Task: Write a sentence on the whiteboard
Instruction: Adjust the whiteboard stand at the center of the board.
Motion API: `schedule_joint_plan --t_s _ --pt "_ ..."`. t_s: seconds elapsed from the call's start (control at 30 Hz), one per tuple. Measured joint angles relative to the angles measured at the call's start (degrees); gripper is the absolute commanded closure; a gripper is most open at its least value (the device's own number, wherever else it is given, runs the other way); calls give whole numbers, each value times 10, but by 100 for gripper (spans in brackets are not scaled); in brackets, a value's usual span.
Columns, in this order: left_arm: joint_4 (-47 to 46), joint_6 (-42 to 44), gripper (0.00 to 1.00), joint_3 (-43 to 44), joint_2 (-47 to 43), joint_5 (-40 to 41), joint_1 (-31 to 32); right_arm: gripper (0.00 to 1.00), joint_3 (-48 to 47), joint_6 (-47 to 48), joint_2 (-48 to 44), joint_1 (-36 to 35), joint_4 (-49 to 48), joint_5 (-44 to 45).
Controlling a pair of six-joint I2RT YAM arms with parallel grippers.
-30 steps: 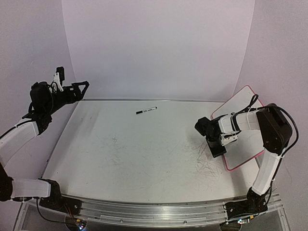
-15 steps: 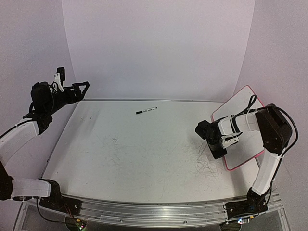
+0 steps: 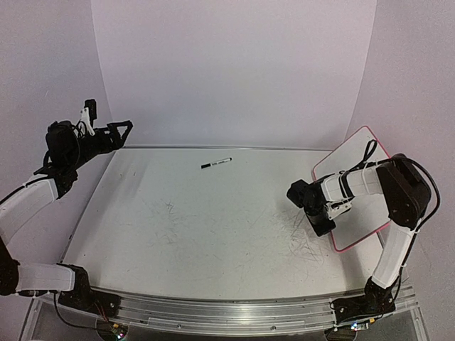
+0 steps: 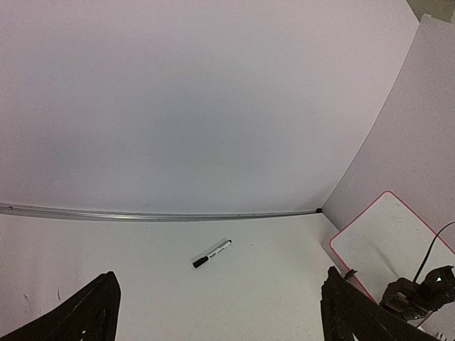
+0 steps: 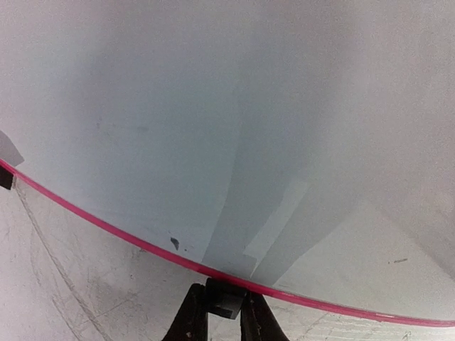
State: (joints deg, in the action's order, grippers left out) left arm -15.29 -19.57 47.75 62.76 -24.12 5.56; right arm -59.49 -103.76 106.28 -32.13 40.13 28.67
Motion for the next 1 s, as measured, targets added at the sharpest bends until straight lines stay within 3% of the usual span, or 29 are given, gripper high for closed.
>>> schedule_joint_plan --t_s 0.53,1.0 --pt "0 0 1 0 3 -4 0 100 61 121 -38 -62 -51 40" --pt "0 0 1 0 10 -4 0 100 197 330 -151 -65 -233 1"
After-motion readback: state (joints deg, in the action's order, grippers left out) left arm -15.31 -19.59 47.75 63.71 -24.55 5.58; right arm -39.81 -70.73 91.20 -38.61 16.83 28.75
